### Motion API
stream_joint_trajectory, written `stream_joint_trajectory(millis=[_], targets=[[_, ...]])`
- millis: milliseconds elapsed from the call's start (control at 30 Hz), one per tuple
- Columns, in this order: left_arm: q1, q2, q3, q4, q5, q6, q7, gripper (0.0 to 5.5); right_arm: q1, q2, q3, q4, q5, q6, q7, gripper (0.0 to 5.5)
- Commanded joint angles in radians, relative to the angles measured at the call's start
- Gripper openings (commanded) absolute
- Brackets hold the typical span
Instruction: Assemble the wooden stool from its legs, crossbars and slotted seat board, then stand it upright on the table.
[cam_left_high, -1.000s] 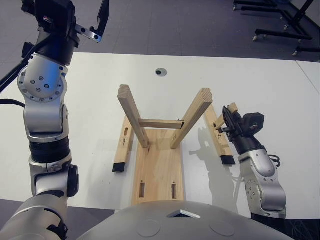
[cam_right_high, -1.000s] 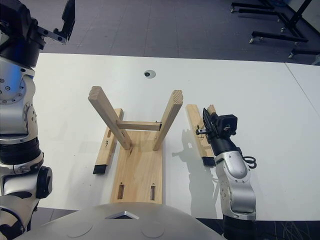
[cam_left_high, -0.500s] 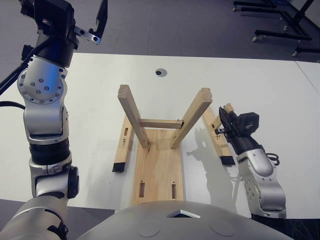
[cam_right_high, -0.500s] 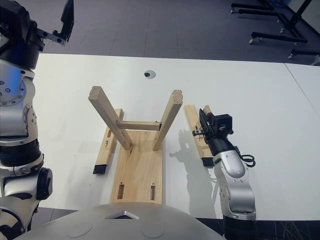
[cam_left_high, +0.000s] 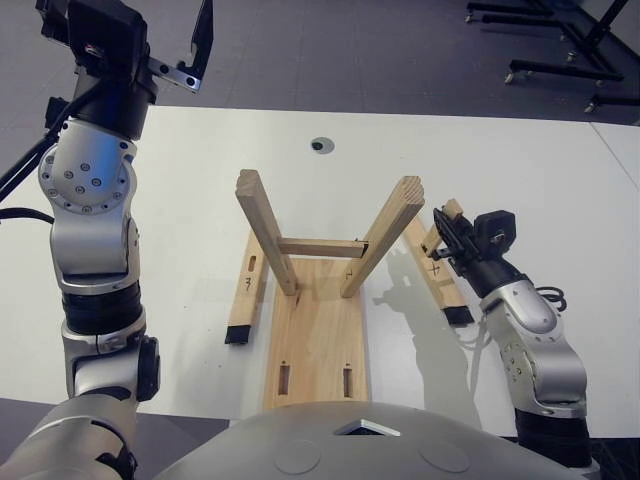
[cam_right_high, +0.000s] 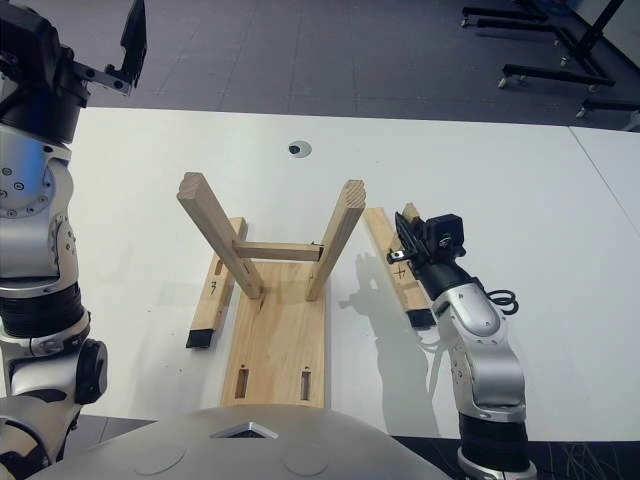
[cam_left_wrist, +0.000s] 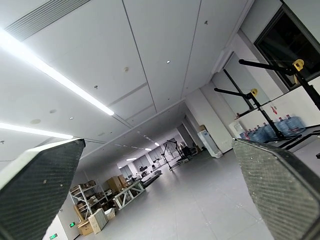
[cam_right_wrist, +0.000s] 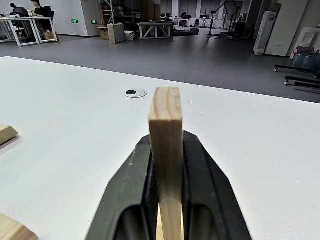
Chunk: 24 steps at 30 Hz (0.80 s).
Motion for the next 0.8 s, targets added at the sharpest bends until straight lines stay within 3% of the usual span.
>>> stream_joint_trajectory(millis=[33,400,800], targets=[[0.013,-0.007,-0.003,-0.009,0.003,0.017,0.004,5.38,0.057,-0.014,0.029,0.073,0.013,0.124,0.02,0.39],[0.003,-0.032,0.019,-0.018,-0.033,0.048,0.017,5.38,0.042,-0.028,0.035,0.085,0.046,0.158,0.019,0.39],[-0.039,-0.034,0.04,0.013,-0.068,0.038,0.02,5.38,-0.038,0.031,-0.028,0.098,0.055,0.115,-0.03,2.77]])
